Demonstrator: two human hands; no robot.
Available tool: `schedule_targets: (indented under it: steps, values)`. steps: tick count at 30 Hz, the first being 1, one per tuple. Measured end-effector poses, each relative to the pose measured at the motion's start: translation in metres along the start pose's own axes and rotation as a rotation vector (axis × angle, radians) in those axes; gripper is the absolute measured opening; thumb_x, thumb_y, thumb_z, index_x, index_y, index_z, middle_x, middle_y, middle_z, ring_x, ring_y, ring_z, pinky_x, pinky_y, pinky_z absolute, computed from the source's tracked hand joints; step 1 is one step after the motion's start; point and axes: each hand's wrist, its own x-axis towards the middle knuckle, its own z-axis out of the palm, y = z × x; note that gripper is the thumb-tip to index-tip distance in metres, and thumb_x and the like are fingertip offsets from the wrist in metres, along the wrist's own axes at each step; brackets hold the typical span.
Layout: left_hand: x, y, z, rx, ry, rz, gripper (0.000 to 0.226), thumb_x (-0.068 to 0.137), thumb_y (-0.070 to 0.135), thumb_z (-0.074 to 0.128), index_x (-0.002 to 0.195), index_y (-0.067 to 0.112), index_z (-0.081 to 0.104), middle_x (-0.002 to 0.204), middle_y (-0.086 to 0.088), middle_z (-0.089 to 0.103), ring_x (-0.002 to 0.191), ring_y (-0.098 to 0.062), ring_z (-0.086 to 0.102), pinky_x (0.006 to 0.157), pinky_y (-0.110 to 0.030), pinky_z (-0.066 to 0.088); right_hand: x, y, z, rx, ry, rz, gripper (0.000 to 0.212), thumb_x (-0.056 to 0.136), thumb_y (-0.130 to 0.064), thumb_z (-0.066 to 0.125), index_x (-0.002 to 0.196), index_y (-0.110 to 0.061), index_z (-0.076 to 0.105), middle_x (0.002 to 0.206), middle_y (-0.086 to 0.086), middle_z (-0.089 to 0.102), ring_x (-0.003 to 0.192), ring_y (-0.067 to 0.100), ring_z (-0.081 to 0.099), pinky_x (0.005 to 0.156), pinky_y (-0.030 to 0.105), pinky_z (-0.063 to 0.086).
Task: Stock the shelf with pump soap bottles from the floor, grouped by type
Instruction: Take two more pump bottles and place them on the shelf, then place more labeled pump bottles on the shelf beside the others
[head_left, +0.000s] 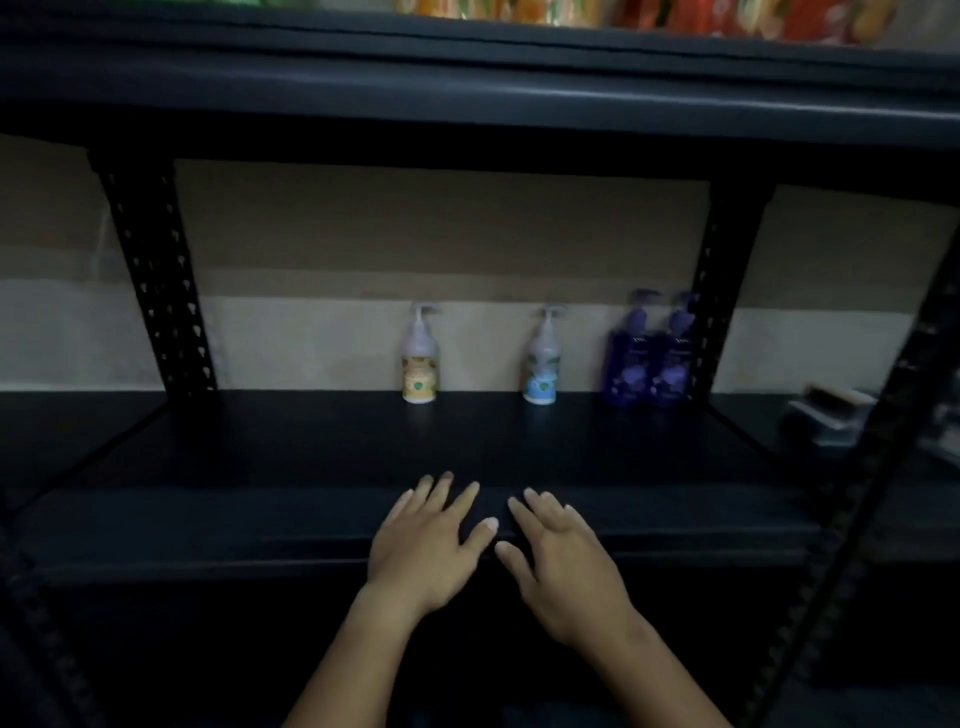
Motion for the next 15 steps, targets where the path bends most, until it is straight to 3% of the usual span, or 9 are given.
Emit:
schedule_targets:
  steps: [3,6,9,12,15]
  values:
    - [-0.03,0.04,0.019,-0.062,0.086,0.076,0.064,0.107,0.059,0.029,0.165,0.035,0.016,0.174,0.006,0.003,0.16,-0.012,-0.005,0.13,-0.032,-0.003,-0.042,0.015,-0.005,0.102,0.041,0.007,0.056,0.109,-0.04,0.042,0.16,-0.021,0.03,0.17,-0.003,0.022,0.158,0.01,0.01,0.121,0.018,0.003]
    - [-0.051,0.072,0.04,-0.237,0.19,0.151,0.061,0.108,0.053,0.037,0.164,0.03,0.026,0.174,0.009,0.006,0.16,-0.008,-0.007,0.128,-0.026,-0.004,-0.078,0.032,-0.007,0.256,0.07,0.105,0.05,0.104,-0.035,0.054,0.151,-0.019,0.047,0.158,0.002,0.046,0.151,0.016,0.034,0.118,0.019,0.021]
    - [-0.069,0.096,0.076,-0.37,0.202,0.221,0.06,0.107,0.045,0.049,0.161,0.029,0.031,0.174,0.01,0.002,0.158,-0.005,-0.012,0.127,-0.024,-0.004,-0.117,0.063,0.0,0.339,0.054,0.254,0.05,0.1,-0.037,0.062,0.146,-0.018,0.054,0.143,0.002,0.061,0.133,0.018,0.056,0.103,0.018,0.039]
    - [-0.081,0.107,0.12,-0.445,0.069,0.207,0.062,0.105,0.04,0.055,0.162,0.028,0.032,0.173,0.01,0.007,0.159,-0.007,-0.008,0.129,-0.027,0.002,-0.155,0.099,0.016,0.411,0.016,0.429,0.048,0.099,-0.034,0.065,0.144,-0.018,0.056,0.138,0.0,0.065,0.127,0.017,0.06,0.099,0.019,0.045]
    - [-0.089,0.112,0.166,-0.497,-0.15,0.143,0.063,0.104,0.037,0.06,0.161,0.029,0.034,0.171,0.006,0.021,0.16,-0.016,0.008,0.13,-0.041,0.019,-0.189,0.138,0.043,0.458,-0.019,0.598,0.043,0.098,-0.024,0.068,0.139,-0.012,0.06,0.131,0.004,0.069,0.122,0.021,0.065,0.103,0.035,0.053]
